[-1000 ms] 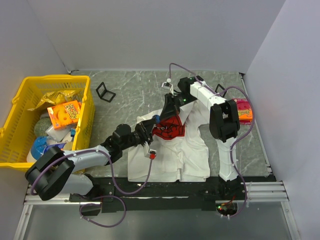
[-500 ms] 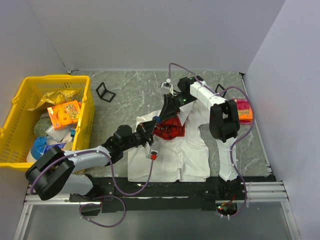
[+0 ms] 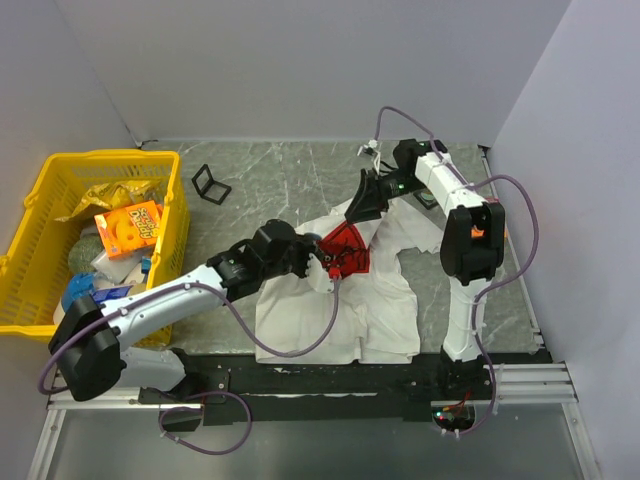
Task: Remove the brooch from the garment
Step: Open the brooch on the clothes.
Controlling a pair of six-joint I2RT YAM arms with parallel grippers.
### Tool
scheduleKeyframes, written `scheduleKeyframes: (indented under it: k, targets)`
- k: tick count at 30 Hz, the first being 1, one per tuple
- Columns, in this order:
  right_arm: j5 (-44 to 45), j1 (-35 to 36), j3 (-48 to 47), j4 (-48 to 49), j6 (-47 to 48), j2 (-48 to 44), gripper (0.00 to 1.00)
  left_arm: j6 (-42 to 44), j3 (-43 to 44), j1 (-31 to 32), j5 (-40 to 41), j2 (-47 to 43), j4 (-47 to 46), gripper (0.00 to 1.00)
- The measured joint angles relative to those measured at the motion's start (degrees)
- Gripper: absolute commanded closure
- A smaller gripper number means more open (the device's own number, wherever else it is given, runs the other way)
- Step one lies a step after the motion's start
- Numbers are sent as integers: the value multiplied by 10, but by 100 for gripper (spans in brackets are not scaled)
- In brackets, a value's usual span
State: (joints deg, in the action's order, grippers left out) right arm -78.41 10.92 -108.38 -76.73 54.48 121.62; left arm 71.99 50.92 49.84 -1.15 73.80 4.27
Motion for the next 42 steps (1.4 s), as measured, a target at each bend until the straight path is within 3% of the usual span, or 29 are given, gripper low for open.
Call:
scheduleKeyframes:
  k: [7,13,23,34,42]
  targets:
    - [26,7,5,0,3,-22,41,-142,129,8,28,44,259,99]
    - [59,8,42,2,-15,-44,39,-259,211,8,22,100,362,99]
    - [122,8,139,90,-127,-180,31,-353,170,1,-30,90,314,99]
    - [159,8,237,205,-172,-272,28,-434,170,-41,-108,98,261,99]
    - [164,8,339,312,-195,-337,30,-444,226,-66,-160,143,285,99]
